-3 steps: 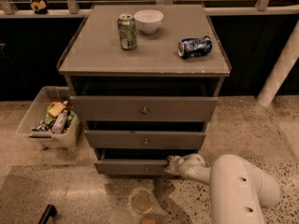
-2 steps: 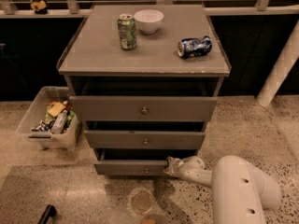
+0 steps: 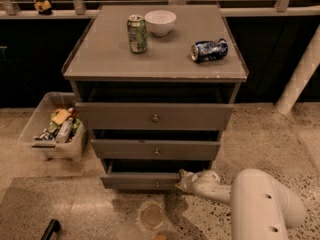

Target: Open bottom drawer

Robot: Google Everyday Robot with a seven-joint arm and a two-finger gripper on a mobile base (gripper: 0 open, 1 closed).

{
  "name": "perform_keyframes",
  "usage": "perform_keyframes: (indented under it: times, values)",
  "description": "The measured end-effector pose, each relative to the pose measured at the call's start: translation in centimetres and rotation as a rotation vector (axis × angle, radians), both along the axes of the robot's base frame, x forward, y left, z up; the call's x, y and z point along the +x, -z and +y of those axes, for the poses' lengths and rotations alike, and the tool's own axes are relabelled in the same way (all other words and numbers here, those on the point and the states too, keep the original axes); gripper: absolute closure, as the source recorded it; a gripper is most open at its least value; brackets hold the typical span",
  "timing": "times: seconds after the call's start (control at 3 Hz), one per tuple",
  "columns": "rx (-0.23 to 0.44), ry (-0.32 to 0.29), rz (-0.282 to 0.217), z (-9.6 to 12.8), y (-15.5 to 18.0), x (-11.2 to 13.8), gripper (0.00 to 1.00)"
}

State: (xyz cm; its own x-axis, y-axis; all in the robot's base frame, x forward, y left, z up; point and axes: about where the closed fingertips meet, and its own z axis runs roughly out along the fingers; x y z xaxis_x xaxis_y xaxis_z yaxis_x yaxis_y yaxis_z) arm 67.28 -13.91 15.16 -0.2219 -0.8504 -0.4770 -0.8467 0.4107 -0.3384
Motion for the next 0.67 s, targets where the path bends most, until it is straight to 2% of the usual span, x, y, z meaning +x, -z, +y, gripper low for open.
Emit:
perform_keyframes:
  times: [0.33, 0.67]
  values:
    - [0.000, 0.000, 0.000, 0.0, -0.5, 0.0, 1.00]
    - [0.012, 0.008, 0.030, 0.3, 0.1, -1.5, 1.00]
